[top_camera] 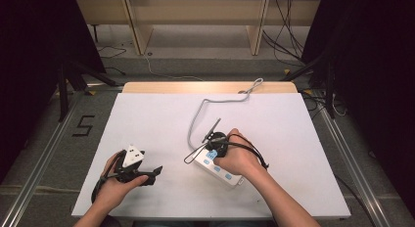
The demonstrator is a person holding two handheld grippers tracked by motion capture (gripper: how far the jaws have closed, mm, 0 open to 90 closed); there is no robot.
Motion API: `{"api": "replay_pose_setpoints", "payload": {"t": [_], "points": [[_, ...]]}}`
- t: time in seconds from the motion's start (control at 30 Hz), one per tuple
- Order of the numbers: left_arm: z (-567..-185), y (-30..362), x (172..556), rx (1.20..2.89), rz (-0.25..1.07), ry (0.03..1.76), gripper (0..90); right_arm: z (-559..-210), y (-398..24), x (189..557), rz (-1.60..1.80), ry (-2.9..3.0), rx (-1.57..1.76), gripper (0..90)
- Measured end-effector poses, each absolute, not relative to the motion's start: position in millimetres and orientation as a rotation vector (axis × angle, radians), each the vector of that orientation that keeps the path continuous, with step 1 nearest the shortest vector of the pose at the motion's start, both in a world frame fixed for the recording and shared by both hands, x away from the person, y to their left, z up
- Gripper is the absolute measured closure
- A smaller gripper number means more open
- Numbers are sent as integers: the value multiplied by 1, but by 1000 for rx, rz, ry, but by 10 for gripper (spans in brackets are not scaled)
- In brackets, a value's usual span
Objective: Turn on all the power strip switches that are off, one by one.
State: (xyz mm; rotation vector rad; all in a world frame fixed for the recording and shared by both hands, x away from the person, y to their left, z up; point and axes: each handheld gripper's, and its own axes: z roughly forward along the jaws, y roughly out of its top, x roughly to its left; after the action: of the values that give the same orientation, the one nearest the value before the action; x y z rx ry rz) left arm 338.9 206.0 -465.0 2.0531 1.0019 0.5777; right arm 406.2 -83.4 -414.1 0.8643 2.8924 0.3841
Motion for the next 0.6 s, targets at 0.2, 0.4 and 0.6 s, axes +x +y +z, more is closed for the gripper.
{"api": "replay_pose_setpoints", "payload": {"t": [0.2, 0.4, 0.6], "points": [[-465, 206, 339, 2053, 577, 1003, 164, -416, -88, 403, 379, 2898, 874, 900], [-465, 206, 339, 2055, 579, 1001, 164, -416, -93, 401, 364, 2905, 879, 900], [-465, 206, 339, 2051, 577, 1005, 164, -417, -96, 398, 349, 2911, 882, 900]]}}
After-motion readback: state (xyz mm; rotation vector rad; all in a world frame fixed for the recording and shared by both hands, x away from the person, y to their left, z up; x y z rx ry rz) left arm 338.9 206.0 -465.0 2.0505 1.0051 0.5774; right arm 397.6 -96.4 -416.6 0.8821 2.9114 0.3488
